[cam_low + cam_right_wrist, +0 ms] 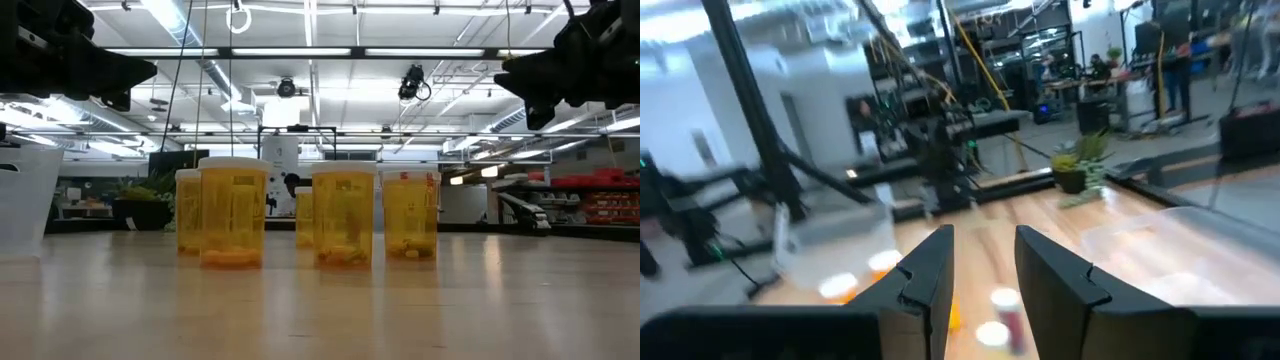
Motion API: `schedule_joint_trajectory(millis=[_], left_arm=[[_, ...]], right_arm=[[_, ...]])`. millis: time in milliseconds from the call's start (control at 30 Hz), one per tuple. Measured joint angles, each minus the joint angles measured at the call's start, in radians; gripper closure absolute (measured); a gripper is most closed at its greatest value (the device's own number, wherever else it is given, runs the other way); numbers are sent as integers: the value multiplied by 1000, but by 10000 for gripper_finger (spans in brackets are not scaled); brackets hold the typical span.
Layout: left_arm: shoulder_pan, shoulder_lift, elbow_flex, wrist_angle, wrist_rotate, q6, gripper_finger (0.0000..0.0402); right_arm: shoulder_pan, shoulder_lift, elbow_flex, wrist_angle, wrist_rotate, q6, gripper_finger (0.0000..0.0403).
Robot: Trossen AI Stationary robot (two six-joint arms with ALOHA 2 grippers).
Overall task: Pick and place medicine bottles into bin by pill shape (circle, oval)
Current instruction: Put the small yellow pill bottle into the top transparent bin
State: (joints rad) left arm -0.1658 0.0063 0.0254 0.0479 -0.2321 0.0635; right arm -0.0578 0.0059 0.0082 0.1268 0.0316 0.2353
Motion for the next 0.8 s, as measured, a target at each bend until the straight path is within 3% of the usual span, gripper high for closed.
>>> schedule_joint_trajectory(millis=[100, 400, 800], left_arm=[[0, 0, 0, 0, 0, 0, 376], [0, 0, 0, 0, 0, 0, 366], [0, 0, 0, 0, 0, 0, 371]], right_arm=[[0, 3, 0, 35, 15, 29, 287], [-1, 129, 0, 110, 204, 31, 287], [2, 484, 115, 122, 230, 179, 287]])
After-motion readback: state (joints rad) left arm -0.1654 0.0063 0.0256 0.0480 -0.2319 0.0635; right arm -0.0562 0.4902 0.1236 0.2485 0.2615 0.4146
